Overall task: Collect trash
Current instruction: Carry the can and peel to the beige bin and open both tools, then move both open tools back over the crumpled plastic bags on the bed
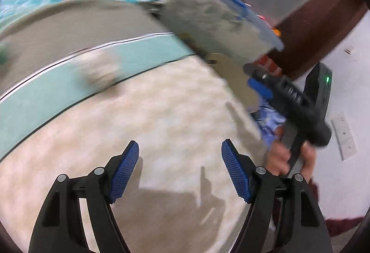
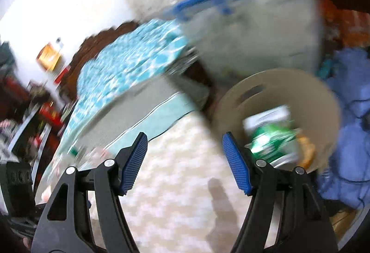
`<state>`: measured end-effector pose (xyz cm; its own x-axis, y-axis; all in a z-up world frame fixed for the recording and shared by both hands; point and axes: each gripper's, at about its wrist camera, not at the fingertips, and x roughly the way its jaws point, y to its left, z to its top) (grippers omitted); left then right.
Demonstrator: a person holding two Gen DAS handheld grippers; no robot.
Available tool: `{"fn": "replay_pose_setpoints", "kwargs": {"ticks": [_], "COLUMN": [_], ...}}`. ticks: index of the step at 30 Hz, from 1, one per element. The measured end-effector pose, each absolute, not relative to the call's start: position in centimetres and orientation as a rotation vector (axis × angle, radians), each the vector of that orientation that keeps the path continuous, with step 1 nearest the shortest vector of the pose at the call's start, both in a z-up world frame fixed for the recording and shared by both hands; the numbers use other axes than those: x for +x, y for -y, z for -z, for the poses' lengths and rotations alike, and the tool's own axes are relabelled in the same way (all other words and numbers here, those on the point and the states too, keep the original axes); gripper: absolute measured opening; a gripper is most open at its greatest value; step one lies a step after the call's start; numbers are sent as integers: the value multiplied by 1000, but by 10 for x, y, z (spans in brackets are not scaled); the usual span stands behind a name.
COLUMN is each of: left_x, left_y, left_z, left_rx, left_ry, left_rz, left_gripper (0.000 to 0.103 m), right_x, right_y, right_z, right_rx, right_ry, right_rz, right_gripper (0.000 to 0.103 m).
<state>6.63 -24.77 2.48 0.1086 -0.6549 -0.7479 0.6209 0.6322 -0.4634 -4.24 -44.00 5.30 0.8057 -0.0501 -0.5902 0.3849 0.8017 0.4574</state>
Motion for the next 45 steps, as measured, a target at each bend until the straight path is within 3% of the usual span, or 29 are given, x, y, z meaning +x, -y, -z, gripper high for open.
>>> {"fn": "replay_pose_setpoints", "kwargs": {"ticks": [11,17,23,25,27,28,30,31,34,40,45], "left_x": [106,213,286,298,303,303,299,294,271,185,108], "left_y": [22,-5,3,6,5,1,-7,-14,-32,-8,58], "left_z": [-58,-74,-36,-17,-5,-6,-15,-24,-53,-98,-70], "left_rx": [-175,-207,-163,-159,-197,-224,-237,-260,-324,-317,-209], "left_ry": [-986,-1024,-1166,-1239,-1292,-1285,-1237,-1211,-1125,-1015,-1087], "left_rz": [481,471,438,416,432,434,399,390,412,613,753], "left_gripper": [70,71,70,61,30,27,24,24,24,24,24], "right_x": [28,37,60,75,89,98,108,112,103,53,-4], "right_y": [303,286,306,305,303,302,298,295,282,260,244], "right_z": [-50,-52,-44,-41,-36,-32,-25,-20,-23,-24,-23], "right_rx": [450,426,475,451,434,424,400,385,299,287,305], "right_ry": [-692,-649,-694,-729,-761,-781,-818,-844,-821,-833,-840], "right_rz": [63,123,147,137,119,110,108,86,82,-7,-76], "right_gripper": [69,71,82,85,86,86,81,56,45,42,42]}}
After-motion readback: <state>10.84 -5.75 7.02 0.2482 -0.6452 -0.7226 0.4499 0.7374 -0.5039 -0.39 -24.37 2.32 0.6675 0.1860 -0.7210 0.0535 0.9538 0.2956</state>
